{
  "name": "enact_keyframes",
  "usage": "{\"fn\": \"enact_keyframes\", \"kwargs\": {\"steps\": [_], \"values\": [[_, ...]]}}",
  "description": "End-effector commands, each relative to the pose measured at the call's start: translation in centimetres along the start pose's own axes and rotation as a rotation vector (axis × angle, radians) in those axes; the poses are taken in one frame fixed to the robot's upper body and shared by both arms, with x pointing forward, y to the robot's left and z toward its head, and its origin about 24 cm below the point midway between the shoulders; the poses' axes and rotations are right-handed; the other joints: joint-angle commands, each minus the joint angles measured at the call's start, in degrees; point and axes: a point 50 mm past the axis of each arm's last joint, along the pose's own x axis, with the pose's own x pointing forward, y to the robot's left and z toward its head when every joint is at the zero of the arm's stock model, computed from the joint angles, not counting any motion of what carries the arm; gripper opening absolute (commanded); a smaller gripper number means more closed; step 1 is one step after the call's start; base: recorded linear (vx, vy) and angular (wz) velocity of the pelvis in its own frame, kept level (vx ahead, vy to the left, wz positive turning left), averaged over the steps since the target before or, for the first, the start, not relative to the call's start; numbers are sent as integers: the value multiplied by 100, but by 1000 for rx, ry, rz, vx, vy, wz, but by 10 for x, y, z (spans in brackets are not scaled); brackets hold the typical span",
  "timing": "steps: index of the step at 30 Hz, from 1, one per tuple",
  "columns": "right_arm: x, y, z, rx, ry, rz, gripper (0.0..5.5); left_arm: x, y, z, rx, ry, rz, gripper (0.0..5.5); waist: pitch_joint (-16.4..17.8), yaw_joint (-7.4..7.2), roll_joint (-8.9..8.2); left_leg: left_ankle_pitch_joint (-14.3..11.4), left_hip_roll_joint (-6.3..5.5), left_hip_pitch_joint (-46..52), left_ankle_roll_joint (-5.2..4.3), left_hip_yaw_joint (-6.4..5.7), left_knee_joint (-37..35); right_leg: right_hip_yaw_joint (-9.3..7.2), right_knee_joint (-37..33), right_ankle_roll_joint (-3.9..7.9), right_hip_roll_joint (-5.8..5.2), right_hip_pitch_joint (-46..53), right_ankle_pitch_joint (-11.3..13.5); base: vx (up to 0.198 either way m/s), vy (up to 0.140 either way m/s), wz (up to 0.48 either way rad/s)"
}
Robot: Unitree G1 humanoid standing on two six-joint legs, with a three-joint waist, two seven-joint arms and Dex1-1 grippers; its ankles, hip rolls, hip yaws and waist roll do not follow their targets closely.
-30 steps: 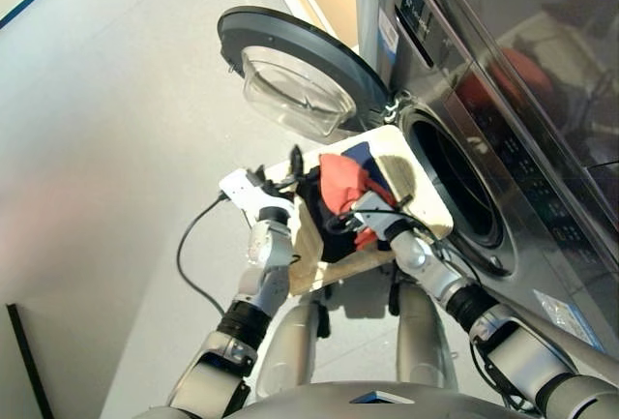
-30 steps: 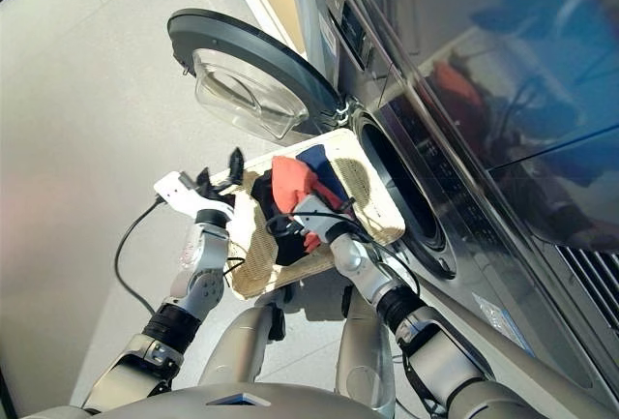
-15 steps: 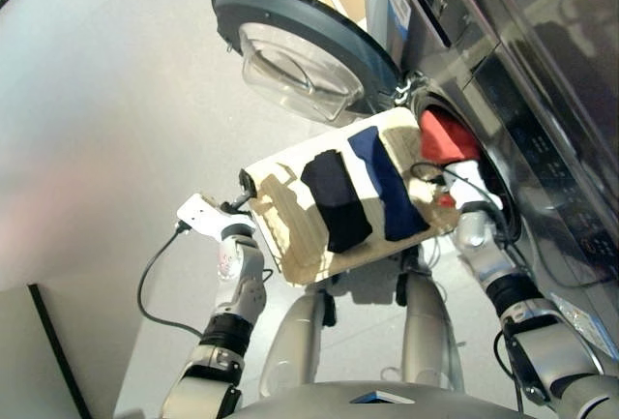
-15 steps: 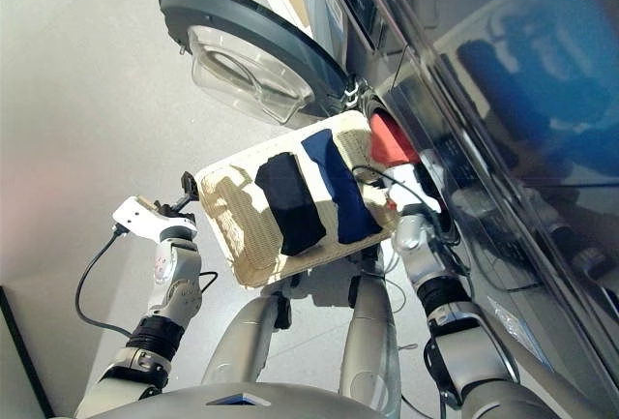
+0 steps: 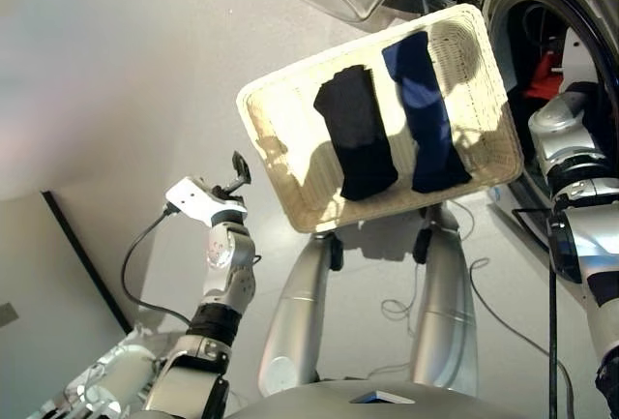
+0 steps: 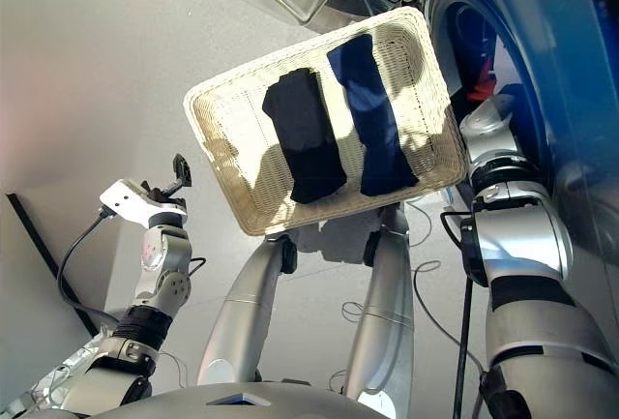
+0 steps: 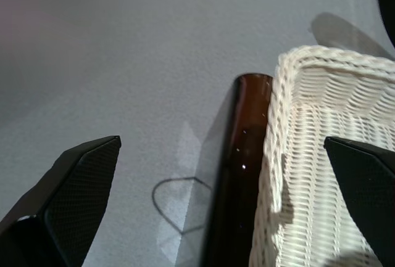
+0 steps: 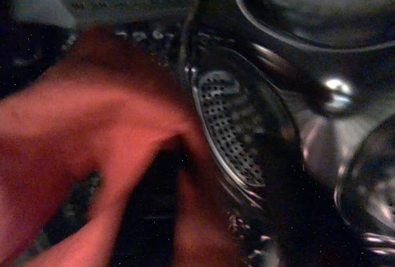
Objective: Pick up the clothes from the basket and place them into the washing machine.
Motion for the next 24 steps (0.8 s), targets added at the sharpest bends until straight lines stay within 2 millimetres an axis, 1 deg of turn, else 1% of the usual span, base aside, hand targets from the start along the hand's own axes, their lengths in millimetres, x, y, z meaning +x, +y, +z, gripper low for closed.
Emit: {"fn": "enact_keyframes", "kwargs": {"steps": [1,2,3,4,5,6,7,10,11,12,14,15,17,19,20,21,22,24], "values": [[12,-12,14,130,-53,47,550,2,12,20,41,-92,-25,550,-412,36,-91,-626,-336,-47,330,-87,256,-193,-443,60,423,255,149,0,0,0],[9,-8,11,184,-19,77,550,2,12,18,38,-86,-22,550,-407,39,-107,-607,-336,-11,320,-93,202,-187,-495,62,430,286,162,0,0,0],[8,-6,10,190,-15,90,550,3,14,18,45,-79,-21,550,-405,38,-115,-585,-335,12,310,-88,161,-188,-537,63,437,308,174,0,0,0],[5,-1,9,240,4,108,550,3,12,17,46,-76,-32,550,-396,34,-109,-567,-332,40,299,-92,111,-188,-584,64,436,338,181,0,0,0],[-1,6,7,327,34,128,550,3,13,16,41,-71,-29,550,-393,25,-113,-547,-336,91,288,-94,61,-187,-648,68,436,391,200,0,0,0],[-9,15,2,366,47,180,550,3,12,15,40,-62,-37,550,-390,24,-126,-513,-332,153,272,-91,-17,-203,-724,76,438,452,217,0,0,0],[-12,18,1,378,48,197,550,4,13,15,50,-60,-41,550,-387,16,-135,-493,-333,204,263,-98,-76,-213,-775,79,447,501,227,0,0,0],[-34,40,-5,441,51,302,550,5,13,9,66,-30,-59,550,-378,-39,-172,-441,-335,357,231,-79,-201,-231,-922,85,467,665,270,0,0,0],[-41,47,-3,480,44,343,550,7,12,8,76,-24,-72,550,-380,-58,-184,-427,-340,407,220,-68,-241,-239,-975,85,482,717,283,0,0,0],[-51,54,-3,539,47,379,550,7,10,6,87,-13,-84,550,-380,-84,-201,-416,-340,461,213,-58,-274,-242,-1023,90,490,775,299,0,0,0],[-70,68,-4,583,28,486,550,10,5,2,121,6,-120,550,-392,-136,-236,-373,-345,593,183,-54,-376,-254,-1147,101,509,909,341,0,0,0],[-82,76,0,627,16,543,550,12,3,0,133,14,-128,550,-394,-159,-253,-349,-343,667,170,-53,-432,-251,-1231,106,522,989,369,0,0,0],[-111,90,12,630,-85,718,550,15,-5,-5,168,31,-170,550,-389,-234,-320,-269,-331,870,133,-30,-602,-270,-1428,125,546,1203,442,0,0,0],[-127,96,11,630,-102,782,550,18,-13,-10,177,48,-186,550,-368,-288,-360,-203,-340,1048,110,-32,-748,-291,-1600,147,569,1389,498,0,0,0],[-138,100,15,633,-130,829,550,19,-18,-14,189,63,-199,550,-357,-323,-383,-157,-344,1137,93,-13,-819,-291,-1722,161,583,1507,544,0,0,0],[-147,104,15,641,-129,860,550,20,-23,-17,197,75,-213,550,-348,-351,-399,-128,-341,1238,82,0,-896,-289,-1838,180,587,1630,583,0,0,0],[-155,106,17,630,-149,897,550,22,-26,-20,214,90,-223,550,-334,-377,-412,-102,-337,1320,82,12,-969,-274,-1912,193,601,1715,614,0,0,0],[-174,111,20,638,-177,965,550,26,-40,-22,237,94,-257,550,-303,-449,-433,-52,-329,1442,70,41,-1076,-238,-2053,208,636,1846,659,0,0,0]]}}
